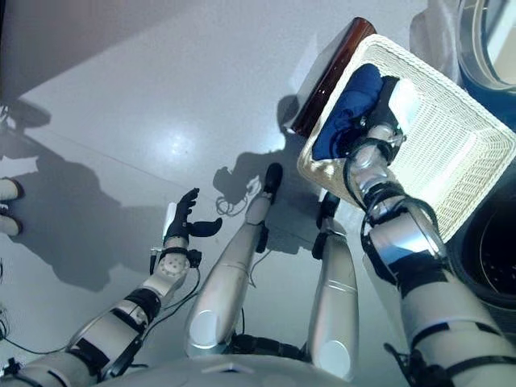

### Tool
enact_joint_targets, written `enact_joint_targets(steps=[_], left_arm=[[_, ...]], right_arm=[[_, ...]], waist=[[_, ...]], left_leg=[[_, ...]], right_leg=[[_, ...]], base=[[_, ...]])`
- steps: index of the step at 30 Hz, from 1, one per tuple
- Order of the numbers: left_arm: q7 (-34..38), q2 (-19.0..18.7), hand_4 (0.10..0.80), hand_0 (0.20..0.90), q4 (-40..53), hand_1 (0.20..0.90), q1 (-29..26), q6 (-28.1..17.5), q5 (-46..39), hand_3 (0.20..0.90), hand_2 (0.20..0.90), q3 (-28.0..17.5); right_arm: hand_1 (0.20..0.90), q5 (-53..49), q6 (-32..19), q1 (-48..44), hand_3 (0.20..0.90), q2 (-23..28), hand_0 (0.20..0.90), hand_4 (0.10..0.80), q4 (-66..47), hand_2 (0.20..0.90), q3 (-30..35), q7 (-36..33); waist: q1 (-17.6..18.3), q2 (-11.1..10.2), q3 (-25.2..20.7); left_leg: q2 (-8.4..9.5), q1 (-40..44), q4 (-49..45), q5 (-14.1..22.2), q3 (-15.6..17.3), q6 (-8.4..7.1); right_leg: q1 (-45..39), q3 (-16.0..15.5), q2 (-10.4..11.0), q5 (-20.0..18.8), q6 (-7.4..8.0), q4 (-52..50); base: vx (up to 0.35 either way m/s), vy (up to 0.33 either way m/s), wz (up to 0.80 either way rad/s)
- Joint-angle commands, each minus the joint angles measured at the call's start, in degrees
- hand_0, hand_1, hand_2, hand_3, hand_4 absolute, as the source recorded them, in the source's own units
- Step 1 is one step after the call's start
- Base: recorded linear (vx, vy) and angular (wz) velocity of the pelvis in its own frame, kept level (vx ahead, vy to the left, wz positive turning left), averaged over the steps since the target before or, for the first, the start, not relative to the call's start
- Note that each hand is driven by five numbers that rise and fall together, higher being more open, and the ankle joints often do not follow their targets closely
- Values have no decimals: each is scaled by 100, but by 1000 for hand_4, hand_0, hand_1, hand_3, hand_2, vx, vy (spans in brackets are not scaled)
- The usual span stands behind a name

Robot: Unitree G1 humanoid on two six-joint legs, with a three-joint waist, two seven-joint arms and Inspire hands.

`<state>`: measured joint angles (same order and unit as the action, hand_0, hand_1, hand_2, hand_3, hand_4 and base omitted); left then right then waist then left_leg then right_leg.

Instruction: Pick up the clothes and place them into the washing machine

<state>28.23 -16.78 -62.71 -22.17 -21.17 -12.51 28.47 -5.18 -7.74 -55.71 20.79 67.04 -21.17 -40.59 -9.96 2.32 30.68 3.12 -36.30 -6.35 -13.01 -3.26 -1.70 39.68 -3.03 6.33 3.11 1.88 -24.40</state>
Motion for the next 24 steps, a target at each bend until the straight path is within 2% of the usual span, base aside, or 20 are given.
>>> enact_joint_targets(steps=[1,4,7,12,15,16,19,24], left_arm=[[79,116,800,900,-213,900,502,-76,-5,900,900,14],[-24,104,800,900,-260,900,712,-29,44,900,900,-103],[-182,80,800,900,-341,900,893,-28,54,900,900,-213],[-474,122,800,900,-482,900,1158,-45,-6,900,900,-352],[-580,147,800,900,-532,900,1249,-44,-15,900,900,-386],[-666,188,800,900,-593,900,1360,-65,-28,900,900,-409],[-763,237,800,900,-692,900,1528,-56,2,900,900,-483],[-919,229,800,900,-1011,900,1744,54,89,900,900,-751]], right_arm=[[300,-415,-738,571,300,238,300,400,-1078,300,326,-116],[300,-960,-1054,1466,300,-12,300,400,-1781,300,819,151],[300,-1497,-1284,1985,300,-261,300,400,-2134,300,1152,442],[300,-2564,-1636,2427,300,-572,300,400,-2191,300,1639,1151],[300,-2718,-1707,2595,300,-644,300,400,-2314,300,1740,1234],[300,-3010,-1812,2724,300,-770,300,400,-2354,300,1910,1360],[300,-3174,-1863,2905,300,-917,300,400,-2446,300,1996,1521],[300,-3828,-1973,3512,300,-1288,300,400,-2549,300,2163,1975]], waist=[[254,360,-367],[385,312,-536],[473,284,-663],[559,254,-938],[583,251,-1079],[648,259,-1250],[690,231,-1502],[768,100,-1950]], left_leg=[[165,68,88,266,255,-41],[128,432,162,326,351,-3],[129,738,176,417,447,67],[111,1177,219,565,609,151],[108,1291,256,583,656,164],[129,1430,306,646,704,169],[77,1649,339,753,847,177],[-113,2204,418,854,940,161]], right_leg=[[-325,19,44,-651,209,867],[-655,18,54,-590,250,897],[-905,56,55,-577,285,929],[-1248,222,27,-613,345,1097],[-1369,280,24,-691,363,1244],[-1546,378,45,-772,413,1493],[-1717,563,15,-860,453,1712],[-2171,803,-177,-706,420,1747]], base=[[56,40,-11],[80,31,-15],[70,37,-12],[68,41,-28],[68,9,-11],[93,21,-9],[106,-2,-28],[164,-109,-40]])
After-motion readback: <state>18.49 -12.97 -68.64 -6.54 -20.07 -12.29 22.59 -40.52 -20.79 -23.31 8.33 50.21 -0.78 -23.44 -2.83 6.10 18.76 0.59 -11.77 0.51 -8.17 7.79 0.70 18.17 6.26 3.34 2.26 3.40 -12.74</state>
